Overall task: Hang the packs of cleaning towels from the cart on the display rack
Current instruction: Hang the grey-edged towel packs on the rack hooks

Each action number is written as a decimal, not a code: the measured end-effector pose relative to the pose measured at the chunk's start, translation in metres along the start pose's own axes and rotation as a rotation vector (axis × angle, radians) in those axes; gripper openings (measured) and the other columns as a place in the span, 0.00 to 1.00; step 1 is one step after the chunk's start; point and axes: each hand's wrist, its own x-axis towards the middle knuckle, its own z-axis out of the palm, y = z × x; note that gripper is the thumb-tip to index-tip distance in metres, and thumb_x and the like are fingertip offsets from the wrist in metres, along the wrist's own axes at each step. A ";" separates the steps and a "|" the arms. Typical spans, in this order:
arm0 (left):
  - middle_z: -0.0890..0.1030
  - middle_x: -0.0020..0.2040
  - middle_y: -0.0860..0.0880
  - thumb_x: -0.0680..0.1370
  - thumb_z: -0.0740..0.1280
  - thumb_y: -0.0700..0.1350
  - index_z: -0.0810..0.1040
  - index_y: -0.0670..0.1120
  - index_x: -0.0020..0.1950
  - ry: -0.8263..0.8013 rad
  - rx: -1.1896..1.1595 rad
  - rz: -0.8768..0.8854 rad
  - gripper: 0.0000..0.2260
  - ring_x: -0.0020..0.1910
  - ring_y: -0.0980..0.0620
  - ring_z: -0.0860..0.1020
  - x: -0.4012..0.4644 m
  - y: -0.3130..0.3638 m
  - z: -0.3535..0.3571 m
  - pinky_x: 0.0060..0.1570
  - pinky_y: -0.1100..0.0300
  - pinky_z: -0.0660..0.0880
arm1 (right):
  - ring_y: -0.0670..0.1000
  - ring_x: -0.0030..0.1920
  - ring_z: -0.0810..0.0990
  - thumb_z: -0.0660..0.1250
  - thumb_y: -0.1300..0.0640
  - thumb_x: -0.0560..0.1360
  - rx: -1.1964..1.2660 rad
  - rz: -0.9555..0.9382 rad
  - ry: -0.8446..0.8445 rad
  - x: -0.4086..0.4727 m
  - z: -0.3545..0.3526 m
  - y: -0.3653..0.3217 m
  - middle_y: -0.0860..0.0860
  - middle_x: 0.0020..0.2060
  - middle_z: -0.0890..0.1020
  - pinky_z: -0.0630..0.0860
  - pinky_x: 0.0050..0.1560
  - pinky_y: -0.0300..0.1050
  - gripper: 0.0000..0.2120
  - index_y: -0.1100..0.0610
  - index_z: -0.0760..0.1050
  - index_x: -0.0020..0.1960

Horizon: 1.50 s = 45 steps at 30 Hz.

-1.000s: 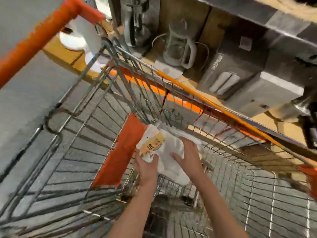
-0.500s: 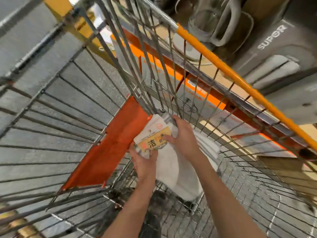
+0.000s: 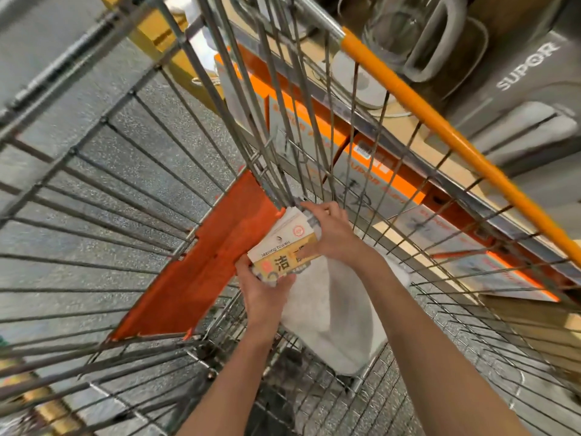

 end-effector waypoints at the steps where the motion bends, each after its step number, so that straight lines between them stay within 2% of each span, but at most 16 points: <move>1: 0.77 0.52 0.54 0.66 0.77 0.32 0.64 0.61 0.56 0.001 -0.011 0.006 0.34 0.44 0.66 0.79 0.000 -0.003 -0.001 0.35 0.74 0.74 | 0.51 0.62 0.58 0.81 0.53 0.59 -0.016 -0.011 -0.003 0.000 0.001 -0.001 0.48 0.56 0.61 0.61 0.64 0.50 0.47 0.44 0.61 0.71; 3: 0.78 0.50 0.56 0.66 0.77 0.33 0.63 0.62 0.54 0.009 -0.032 -0.012 0.34 0.44 0.66 0.79 0.000 -0.004 -0.004 0.35 0.71 0.75 | 0.50 0.60 0.58 0.80 0.54 0.59 -0.005 -0.027 -0.010 0.000 0.001 -0.002 0.47 0.54 0.59 0.60 0.63 0.48 0.43 0.43 0.64 0.69; 7: 0.79 0.54 0.50 0.65 0.79 0.34 0.63 0.56 0.60 0.028 -0.065 -0.046 0.35 0.52 0.52 0.80 -0.002 -0.002 -0.009 0.45 0.57 0.78 | 0.47 0.58 0.57 0.79 0.61 0.60 0.137 -0.034 -0.015 -0.001 -0.001 -0.002 0.46 0.56 0.60 0.58 0.58 0.42 0.37 0.44 0.68 0.63; 10: 0.78 0.54 0.49 0.65 0.79 0.34 0.64 0.54 0.57 0.052 -0.080 -0.014 0.32 0.53 0.51 0.79 -0.004 0.001 -0.008 0.45 0.60 0.77 | 0.48 0.60 0.59 0.78 0.64 0.60 0.190 -0.051 -0.015 -0.005 -0.003 -0.003 0.44 0.57 0.62 0.61 0.60 0.45 0.33 0.46 0.68 0.59; 12: 0.78 0.54 0.49 0.65 0.78 0.33 0.65 0.57 0.53 0.065 -0.084 0.004 0.30 0.53 0.51 0.79 -0.008 0.003 -0.007 0.48 0.57 0.79 | 0.50 0.60 0.61 0.78 0.65 0.60 0.199 -0.060 -0.013 -0.009 -0.005 -0.005 0.44 0.57 0.64 0.65 0.62 0.49 0.32 0.46 0.67 0.56; 14: 0.78 0.55 0.49 0.66 0.78 0.33 0.65 0.57 0.55 0.058 -0.084 0.019 0.31 0.54 0.51 0.79 -0.012 0.004 -0.007 0.50 0.55 0.80 | 0.51 0.59 0.63 0.77 0.65 0.60 0.210 -0.063 -0.016 -0.012 -0.007 -0.007 0.45 0.56 0.67 0.67 0.61 0.52 0.30 0.46 0.66 0.54; 15: 0.77 0.57 0.49 0.66 0.77 0.33 0.64 0.57 0.59 0.047 -0.090 0.030 0.33 0.54 0.52 0.79 -0.014 0.005 -0.008 0.51 0.56 0.80 | 0.51 0.59 0.63 0.77 0.65 0.61 0.222 -0.060 -0.022 -0.014 -0.008 -0.008 0.45 0.56 0.68 0.68 0.61 0.54 0.30 0.46 0.66 0.52; 17: 0.75 0.59 0.55 0.67 0.77 0.34 0.65 0.57 0.65 0.030 -0.064 0.071 0.36 0.54 0.58 0.77 -0.016 0.008 -0.008 0.48 0.70 0.76 | 0.50 0.59 0.63 0.78 0.66 0.60 0.241 -0.052 -0.028 -0.018 -0.011 -0.008 0.45 0.56 0.68 0.69 0.61 0.55 0.30 0.44 0.64 0.48; 19: 0.70 0.56 0.61 0.66 0.78 0.34 0.70 0.56 0.62 0.020 0.033 0.119 0.32 0.51 0.64 0.73 -0.016 0.010 -0.008 0.40 0.82 0.68 | 0.50 0.59 0.63 0.78 0.65 0.60 0.234 -0.048 -0.032 -0.020 -0.013 -0.007 0.45 0.56 0.69 0.69 0.61 0.54 0.30 0.45 0.64 0.48; 23: 0.67 0.52 0.60 0.64 0.78 0.33 0.71 0.54 0.56 0.021 0.116 0.137 0.28 0.48 0.73 0.70 -0.015 0.011 -0.008 0.39 0.86 0.65 | 0.51 0.58 0.63 0.78 0.65 0.60 0.209 -0.044 -0.063 -0.020 -0.013 -0.006 0.44 0.54 0.69 0.70 0.59 0.51 0.29 0.46 0.63 0.49; 28: 0.76 0.50 0.62 0.67 0.78 0.36 0.67 0.62 0.55 0.029 0.091 0.085 0.30 0.52 0.57 0.77 -0.020 0.013 -0.010 0.44 0.66 0.76 | 0.47 0.59 0.60 0.79 0.63 0.60 0.137 -0.055 -0.035 -0.018 -0.008 -0.001 0.44 0.55 0.68 0.62 0.56 0.41 0.34 0.45 0.68 0.59; 31: 0.78 0.53 0.58 0.70 0.77 0.43 0.61 0.68 0.62 0.020 0.162 0.091 0.34 0.54 0.50 0.79 -0.025 0.017 -0.013 0.50 0.48 0.79 | 0.46 0.58 0.58 0.79 0.62 0.60 0.092 -0.062 -0.031 -0.017 -0.008 -0.001 0.44 0.54 0.65 0.59 0.56 0.39 0.32 0.46 0.67 0.57; 33: 0.77 0.59 0.57 0.72 0.75 0.46 0.58 0.69 0.67 0.012 0.287 0.152 0.35 0.55 0.50 0.78 -0.026 0.019 -0.014 0.54 0.42 0.77 | 0.46 0.58 0.57 0.79 0.62 0.60 0.057 -0.073 -0.066 -0.014 -0.009 -0.003 0.44 0.56 0.63 0.59 0.56 0.40 0.31 0.49 0.67 0.56; 36: 0.76 0.60 0.58 0.73 0.73 0.48 0.65 0.64 0.69 0.003 0.434 0.209 0.28 0.55 0.53 0.76 -0.020 0.017 -0.016 0.61 0.40 0.72 | 0.50 0.61 0.59 0.78 0.64 0.60 0.042 -0.084 -0.167 -0.010 -0.011 -0.010 0.46 0.58 0.68 0.64 0.54 0.44 0.30 0.52 0.67 0.56; 39: 0.78 0.60 0.52 0.74 0.73 0.48 0.67 0.60 0.70 0.021 0.506 0.175 0.27 0.58 0.49 0.77 -0.011 0.012 -0.016 0.63 0.45 0.71 | 0.52 0.61 0.62 0.77 0.64 0.61 0.050 -0.077 -0.210 -0.007 -0.011 -0.015 0.47 0.56 0.72 0.68 0.56 0.49 0.30 0.53 0.66 0.57; 45: 0.79 0.58 0.54 0.75 0.72 0.49 0.62 0.64 0.70 -0.001 0.514 0.104 0.29 0.56 0.49 0.78 -0.004 0.009 -0.012 0.60 0.45 0.73 | 0.49 0.56 0.62 0.79 0.62 0.60 0.029 -0.040 -0.198 -0.002 -0.009 -0.018 0.38 0.42 0.68 0.67 0.55 0.49 0.31 0.51 0.66 0.57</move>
